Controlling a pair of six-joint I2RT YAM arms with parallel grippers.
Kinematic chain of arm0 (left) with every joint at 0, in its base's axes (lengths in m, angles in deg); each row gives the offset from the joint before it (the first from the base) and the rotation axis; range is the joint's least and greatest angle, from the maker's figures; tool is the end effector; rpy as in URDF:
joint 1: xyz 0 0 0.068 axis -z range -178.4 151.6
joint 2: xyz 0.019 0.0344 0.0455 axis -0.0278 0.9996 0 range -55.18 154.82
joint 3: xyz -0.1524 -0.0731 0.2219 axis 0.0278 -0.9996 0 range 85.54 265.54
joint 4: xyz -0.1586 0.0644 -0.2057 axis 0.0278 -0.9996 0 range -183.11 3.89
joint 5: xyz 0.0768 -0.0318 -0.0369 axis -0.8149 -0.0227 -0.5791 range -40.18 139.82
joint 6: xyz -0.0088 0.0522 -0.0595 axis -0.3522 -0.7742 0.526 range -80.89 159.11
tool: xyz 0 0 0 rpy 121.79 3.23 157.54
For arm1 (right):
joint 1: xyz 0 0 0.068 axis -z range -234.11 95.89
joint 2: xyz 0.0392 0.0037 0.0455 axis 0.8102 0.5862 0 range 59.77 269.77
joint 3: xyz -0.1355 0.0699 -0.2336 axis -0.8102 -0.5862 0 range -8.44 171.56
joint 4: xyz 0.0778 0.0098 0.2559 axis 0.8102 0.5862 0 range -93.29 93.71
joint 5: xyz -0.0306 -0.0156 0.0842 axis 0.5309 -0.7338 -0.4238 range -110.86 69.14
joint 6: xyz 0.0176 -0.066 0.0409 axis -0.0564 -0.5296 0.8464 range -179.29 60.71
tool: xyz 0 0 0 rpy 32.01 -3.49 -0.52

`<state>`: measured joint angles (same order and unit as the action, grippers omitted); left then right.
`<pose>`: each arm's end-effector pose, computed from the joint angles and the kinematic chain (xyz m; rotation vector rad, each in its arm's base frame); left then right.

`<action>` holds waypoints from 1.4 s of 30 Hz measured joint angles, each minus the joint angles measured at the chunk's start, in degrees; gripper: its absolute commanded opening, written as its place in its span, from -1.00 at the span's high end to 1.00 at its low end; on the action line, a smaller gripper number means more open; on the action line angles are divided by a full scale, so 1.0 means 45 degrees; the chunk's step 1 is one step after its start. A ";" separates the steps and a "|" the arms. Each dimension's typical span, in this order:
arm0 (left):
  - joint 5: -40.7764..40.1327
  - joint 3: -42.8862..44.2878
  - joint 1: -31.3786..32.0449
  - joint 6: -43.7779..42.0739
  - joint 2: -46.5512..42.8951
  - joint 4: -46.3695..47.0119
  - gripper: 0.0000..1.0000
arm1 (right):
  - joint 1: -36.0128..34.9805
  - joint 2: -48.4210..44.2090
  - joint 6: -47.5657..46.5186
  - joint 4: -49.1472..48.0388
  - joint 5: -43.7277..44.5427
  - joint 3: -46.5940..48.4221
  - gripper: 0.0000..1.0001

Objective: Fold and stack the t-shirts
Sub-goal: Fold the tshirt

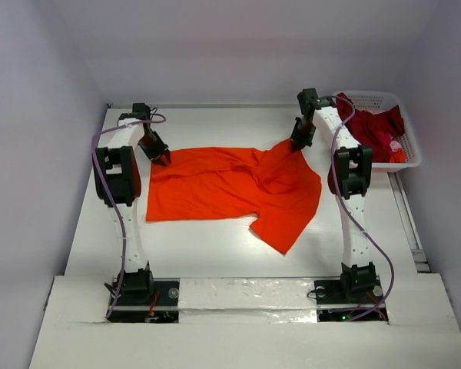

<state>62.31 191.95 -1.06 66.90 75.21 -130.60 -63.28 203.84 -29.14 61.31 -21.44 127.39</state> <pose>0.5013 0.0083 0.1408 -0.6773 2.7106 -0.4138 0.5316 0.0864 0.1593 0.5182 2.8112 0.1587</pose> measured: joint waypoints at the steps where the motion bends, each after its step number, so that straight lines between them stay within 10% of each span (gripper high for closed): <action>1: -0.0005 0.0034 -0.0034 0.0000 0.0015 0.0005 0.54 | 0.0019 0.0053 0.0000 0.0000 -0.0049 0.0063 1.00; 42: -0.0316 0.0189 -0.0194 0.0019 0.0015 -0.0078 0.54 | -0.1005 0.0287 0.0476 0.0238 -0.1467 -0.0282 1.00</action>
<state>60.89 192.80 -1.93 66.99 75.27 -130.95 -67.81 205.13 -26.99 62.38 -28.04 126.13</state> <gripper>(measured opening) 0.229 0.011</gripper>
